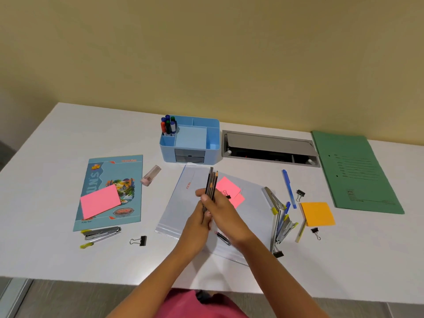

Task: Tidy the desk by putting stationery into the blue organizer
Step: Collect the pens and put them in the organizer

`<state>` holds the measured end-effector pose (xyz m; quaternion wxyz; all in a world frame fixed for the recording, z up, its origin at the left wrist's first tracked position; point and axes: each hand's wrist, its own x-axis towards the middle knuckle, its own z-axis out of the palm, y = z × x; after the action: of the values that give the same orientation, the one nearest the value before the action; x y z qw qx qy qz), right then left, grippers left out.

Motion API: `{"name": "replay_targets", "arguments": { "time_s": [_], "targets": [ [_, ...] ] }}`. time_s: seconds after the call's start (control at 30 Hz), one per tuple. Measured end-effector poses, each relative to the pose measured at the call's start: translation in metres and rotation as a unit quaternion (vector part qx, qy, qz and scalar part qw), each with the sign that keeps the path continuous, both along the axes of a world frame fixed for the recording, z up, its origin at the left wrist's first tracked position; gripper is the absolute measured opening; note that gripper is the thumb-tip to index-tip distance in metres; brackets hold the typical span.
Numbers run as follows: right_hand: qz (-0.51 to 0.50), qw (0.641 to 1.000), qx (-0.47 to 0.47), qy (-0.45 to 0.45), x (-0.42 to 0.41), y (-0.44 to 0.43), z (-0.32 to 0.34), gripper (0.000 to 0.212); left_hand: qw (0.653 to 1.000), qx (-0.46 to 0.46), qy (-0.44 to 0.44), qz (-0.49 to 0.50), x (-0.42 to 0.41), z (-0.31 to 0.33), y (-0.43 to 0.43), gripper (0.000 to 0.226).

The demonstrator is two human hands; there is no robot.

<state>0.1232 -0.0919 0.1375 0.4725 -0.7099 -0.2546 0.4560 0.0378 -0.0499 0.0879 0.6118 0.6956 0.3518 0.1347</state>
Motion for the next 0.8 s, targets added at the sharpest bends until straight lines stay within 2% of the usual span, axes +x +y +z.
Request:
{"name": "replay_targets", "arguments": {
  "time_s": [0.07,0.17,0.23,0.4,0.47,0.6,0.7,0.8],
  "targets": [
    [0.032,0.998,-0.005,-0.057,0.0,0.008,0.002,0.023,0.999,0.029,0.006,-0.012,-0.004,0.0,0.006,0.028],
    [0.058,0.988,-0.02,-0.138,0.003,0.019,0.004,0.018,0.998,0.053,0.013,-0.02,-0.012,-0.001,0.018,0.038],
    [0.081,0.985,-0.023,-0.148,0.004,0.022,0.004,0.016,0.998,0.062,0.006,-0.029,-0.016,0.0,0.023,0.044],
    [0.092,0.98,-0.013,-0.178,0.003,0.029,0.004,0.011,0.997,0.073,-0.011,-0.017,-0.022,-0.008,0.033,0.043],
    [0.09,0.983,0.0,-0.158,0.001,0.033,0.007,0.004,0.997,0.074,-0.011,-0.01,-0.022,-0.009,0.037,0.047],
    [0.088,0.979,0.012,-0.181,0.004,0.049,0.014,0.011,0.996,0.07,-0.047,0.034,-0.02,-0.005,0.046,0.041],
    [0.03,0.981,0.048,-0.183,0.012,0.066,0.022,0.013,0.994,0.064,0.014,0.083,-0.028,-0.017,0.058,0.055],
    [-0.046,0.976,0.09,-0.193,0.024,0.092,0.029,0.014,0.991,0.061,0.1,0.069,-0.042,-0.043,0.072,0.057]
  ]
}}
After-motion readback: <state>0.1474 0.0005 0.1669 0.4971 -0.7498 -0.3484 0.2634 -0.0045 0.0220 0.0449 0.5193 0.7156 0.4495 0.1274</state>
